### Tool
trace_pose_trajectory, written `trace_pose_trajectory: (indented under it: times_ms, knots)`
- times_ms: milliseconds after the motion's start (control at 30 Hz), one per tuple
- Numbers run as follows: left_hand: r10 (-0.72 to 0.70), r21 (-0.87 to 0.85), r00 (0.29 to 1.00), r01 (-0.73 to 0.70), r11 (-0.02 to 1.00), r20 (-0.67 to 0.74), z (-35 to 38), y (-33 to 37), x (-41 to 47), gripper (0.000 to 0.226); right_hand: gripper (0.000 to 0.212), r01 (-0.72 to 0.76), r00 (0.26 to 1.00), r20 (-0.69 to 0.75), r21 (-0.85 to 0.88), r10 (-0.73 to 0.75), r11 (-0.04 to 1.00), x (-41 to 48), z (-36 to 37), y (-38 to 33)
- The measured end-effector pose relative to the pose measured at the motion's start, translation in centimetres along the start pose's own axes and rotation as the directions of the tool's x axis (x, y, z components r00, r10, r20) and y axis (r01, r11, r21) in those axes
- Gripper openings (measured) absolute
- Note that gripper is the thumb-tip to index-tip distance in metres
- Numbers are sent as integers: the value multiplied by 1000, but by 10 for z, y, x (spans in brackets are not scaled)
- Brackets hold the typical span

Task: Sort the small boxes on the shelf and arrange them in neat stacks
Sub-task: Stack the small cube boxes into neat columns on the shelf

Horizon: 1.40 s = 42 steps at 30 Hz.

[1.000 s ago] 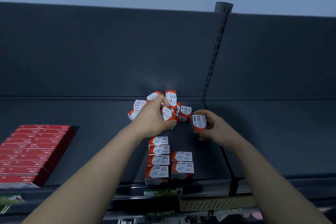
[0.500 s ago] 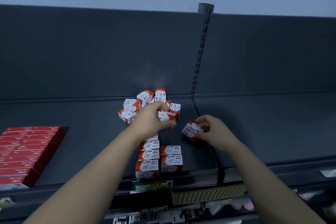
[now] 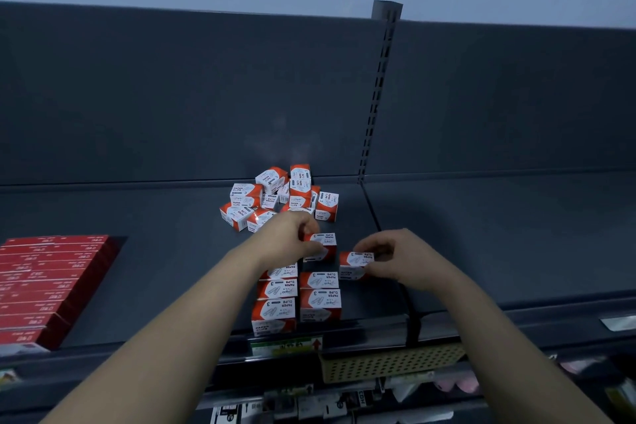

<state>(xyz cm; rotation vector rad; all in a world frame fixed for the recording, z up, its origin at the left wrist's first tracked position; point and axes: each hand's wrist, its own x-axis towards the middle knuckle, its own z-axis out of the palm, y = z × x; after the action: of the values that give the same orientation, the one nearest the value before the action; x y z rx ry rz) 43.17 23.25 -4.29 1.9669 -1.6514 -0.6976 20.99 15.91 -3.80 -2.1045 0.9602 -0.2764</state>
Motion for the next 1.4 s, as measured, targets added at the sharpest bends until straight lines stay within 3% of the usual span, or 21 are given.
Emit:
trace_pose_trajectory:
  times_ms: [433, 633, 833, 1033, 1233, 1400]
  knots:
    - [45, -3, 999, -45, 999, 2, -3, -4, -5, 14, 31, 17, 999, 27, 101, -20, 995, 7, 25, -17]
    - [-9, -75, 996, 3, 997, -88, -15, -7, -23, 22, 33, 59, 987, -152, 19, -55, 998, 12, 29, -19]
    - [-87, -134, 987, 69, 989, -133, -10, -22, -49, 25, 34, 37, 999, -12, 74, -36, 997, 21, 47, -30]
    - [-90, -148, 990, 74, 986, -108, 0, -31, -57, 18, 17, 27, 1000, 12, 42, -27, 999, 21, 52, -28]
    - [-106, -42, 963, 99, 994, -248, -3, -31, -61, 25, 32, -19, 996, -89, -59, 14, 998, 18, 51, -27]
    - [-131, -17, 957, 131, 991, -257, 2, -33, -63, 22, 24, -32, 998, -45, 21, 33, 999, 16, 55, -24]
